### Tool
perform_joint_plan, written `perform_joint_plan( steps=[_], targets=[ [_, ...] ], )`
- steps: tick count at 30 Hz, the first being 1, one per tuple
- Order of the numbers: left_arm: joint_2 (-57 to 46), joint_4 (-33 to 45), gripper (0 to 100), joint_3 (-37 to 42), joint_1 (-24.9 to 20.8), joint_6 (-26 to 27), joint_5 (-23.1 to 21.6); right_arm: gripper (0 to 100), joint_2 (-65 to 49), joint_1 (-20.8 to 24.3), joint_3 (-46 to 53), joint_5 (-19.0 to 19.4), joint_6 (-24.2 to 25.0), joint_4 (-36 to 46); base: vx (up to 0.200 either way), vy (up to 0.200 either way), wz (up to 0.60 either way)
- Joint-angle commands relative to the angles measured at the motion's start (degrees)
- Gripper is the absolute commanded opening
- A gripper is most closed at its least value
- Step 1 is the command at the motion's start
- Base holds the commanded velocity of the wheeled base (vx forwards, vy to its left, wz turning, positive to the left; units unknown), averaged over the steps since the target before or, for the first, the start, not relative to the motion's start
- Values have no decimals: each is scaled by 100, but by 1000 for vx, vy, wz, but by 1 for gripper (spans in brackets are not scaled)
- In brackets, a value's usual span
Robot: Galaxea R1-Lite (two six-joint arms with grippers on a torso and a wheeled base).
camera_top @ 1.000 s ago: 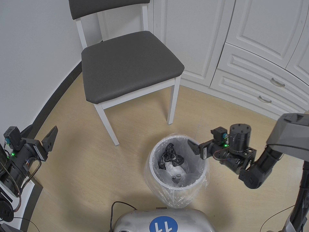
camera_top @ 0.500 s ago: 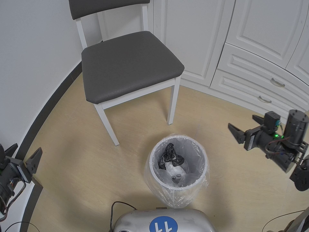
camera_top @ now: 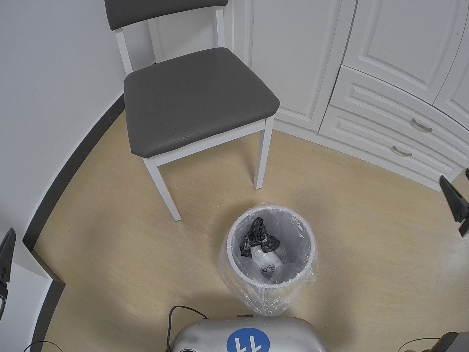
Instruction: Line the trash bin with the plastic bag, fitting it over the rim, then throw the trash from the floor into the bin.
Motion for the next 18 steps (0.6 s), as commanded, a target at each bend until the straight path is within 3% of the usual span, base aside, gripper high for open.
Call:
perform_joint_plan(
  steps=[1, 5, 9, 11, 13, 18],
  targets=[
    [-1752, 966, 100, -156, 185, -10, -52, 100, -3882, -821, 79, 5, 2, 2212, 0, 0, 0],
    [-2086, 1308, 100, -129, 255, -27, -131, 100, -4330, -1041, 185, -12, 90, 2370, 0, 0, 0],
    [-2455, 1511, 100, 20, 458, -36, -342, 100, -4497, -1392, 255, 102, 670, 2423, 0, 0, 0],
    [-2499, 1528, 100, 99, 475, -45, -359, 100, -4594, -1454, 343, 190, 705, 2502, 0, 0, 0],
    [-2499, 1493, 100, 284, 475, -54, -263, 100, -4875, -1550, 668, 515, 697, 2757, 0, 0, 0],
    [-2499, 1449, 100, 644, 475, -36, -192, 100, -4875, -1550, 1116, 629, 679, 2757, 0, 0, 0]
  ],
)
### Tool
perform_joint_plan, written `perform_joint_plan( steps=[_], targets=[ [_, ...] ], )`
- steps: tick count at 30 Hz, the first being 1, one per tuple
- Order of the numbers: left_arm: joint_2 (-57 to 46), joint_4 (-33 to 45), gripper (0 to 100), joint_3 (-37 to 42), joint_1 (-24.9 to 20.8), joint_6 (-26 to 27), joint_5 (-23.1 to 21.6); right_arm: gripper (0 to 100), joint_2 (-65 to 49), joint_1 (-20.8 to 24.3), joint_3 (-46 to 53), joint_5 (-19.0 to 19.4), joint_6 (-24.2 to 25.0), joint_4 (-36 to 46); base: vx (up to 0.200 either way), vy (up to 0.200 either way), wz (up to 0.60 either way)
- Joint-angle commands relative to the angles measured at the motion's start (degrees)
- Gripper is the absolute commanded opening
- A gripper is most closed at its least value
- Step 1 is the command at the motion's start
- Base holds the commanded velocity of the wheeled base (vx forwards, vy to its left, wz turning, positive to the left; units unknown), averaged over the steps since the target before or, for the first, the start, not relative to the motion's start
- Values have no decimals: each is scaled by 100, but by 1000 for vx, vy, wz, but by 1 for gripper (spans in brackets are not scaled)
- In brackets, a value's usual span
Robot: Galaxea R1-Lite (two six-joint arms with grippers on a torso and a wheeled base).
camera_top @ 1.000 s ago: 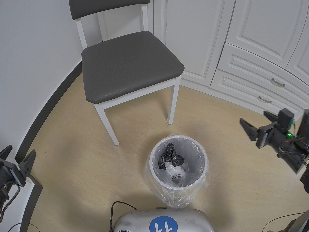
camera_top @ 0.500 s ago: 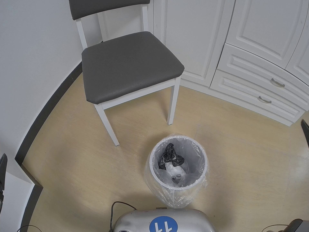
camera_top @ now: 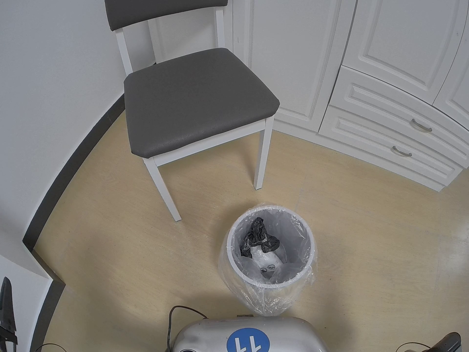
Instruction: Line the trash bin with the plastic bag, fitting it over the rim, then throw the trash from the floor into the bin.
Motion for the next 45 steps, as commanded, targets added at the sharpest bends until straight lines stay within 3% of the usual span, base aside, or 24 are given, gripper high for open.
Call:
perform_joint_plan(
  steps=[1, 4, 9, 15, 18, 21, 28, 38, 45],
  targets=[
    [-339, -1, 100, 454, 62, 16, 32, 100, -542, -156, 550, 115, 34, 69, 0, 0, 0],
    [-330, -282, 100, 947, 62, -10, 32, 100, -542, -156, 1078, 106, -229, 130, 0, 0, 0],
    [-330, -880, 100, 1764, 71, -63, 58, 100, -542, -156, 1078, -8, -229, 1053, 0, 0, 0],
    [-339, -783, 100, 1755, 71, -309, -29, 100, -542, -165, 1078, -17, -142, 1114, 0, 0, 0],
    [-339, -757, 100, 1746, 71, -300, -109, 100, -542, -165, 1078, 370, -62, 1114, 0, 0, 0],
    [-339, -748, 100, 1746, 71, -247, -205, 100, -542, -156, 1060, 633, -361, 1563, 0, 0, 0],
    [-330, -554, 100, 1755, 62, 122, -636, 100, -542, -156, 1069, 616, -256, 1528, 0, 0, 0],
    [-330, -581, 100, 1755, 71, -89, -539, 100, -542, -156, 1069, 616, -265, 1536, 0, 0, 0],
    [-339, -563, 100, 1764, 62, 306, -733, 100, -542, -156, 1069, 616, -265, 1536, 0, 0, 0]
  ],
)
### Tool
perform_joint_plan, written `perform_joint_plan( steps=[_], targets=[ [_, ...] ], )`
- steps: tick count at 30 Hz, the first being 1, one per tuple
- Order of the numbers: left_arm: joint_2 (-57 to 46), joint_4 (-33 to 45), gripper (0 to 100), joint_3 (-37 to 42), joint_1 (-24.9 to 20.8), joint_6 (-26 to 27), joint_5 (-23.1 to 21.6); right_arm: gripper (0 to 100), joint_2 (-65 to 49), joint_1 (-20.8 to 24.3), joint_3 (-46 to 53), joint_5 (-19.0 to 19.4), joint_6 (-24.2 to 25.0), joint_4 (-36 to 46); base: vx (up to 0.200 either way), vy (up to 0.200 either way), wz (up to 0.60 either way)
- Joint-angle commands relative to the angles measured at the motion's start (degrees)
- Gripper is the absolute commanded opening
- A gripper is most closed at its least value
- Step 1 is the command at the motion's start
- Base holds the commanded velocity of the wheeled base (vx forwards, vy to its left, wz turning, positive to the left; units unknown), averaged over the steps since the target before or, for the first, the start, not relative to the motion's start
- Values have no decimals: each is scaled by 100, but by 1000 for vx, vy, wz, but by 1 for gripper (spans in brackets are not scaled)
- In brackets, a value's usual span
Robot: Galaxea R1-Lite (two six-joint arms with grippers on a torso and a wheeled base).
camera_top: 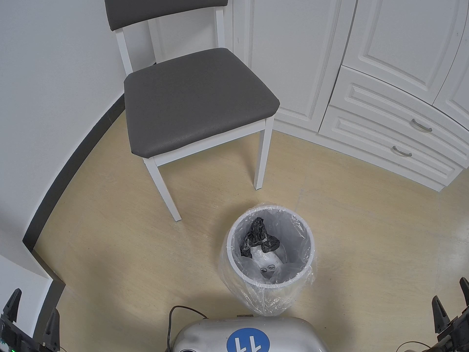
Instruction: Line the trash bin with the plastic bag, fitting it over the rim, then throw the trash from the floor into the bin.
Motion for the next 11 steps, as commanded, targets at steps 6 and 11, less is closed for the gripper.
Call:
perform_joint_plan(
  steps=[6, 11],
  targets=[
    [-64, 0, 100, 101, 2, -205, -14, 100, -63, 1, 90, 0, -1, 2, 0, 0, 0],
    [-64, 0, 100, 101, 2, -179, -23, 100, -63, 1, 90, 0, -1, 2, 0, 0, 0]
  ],
)
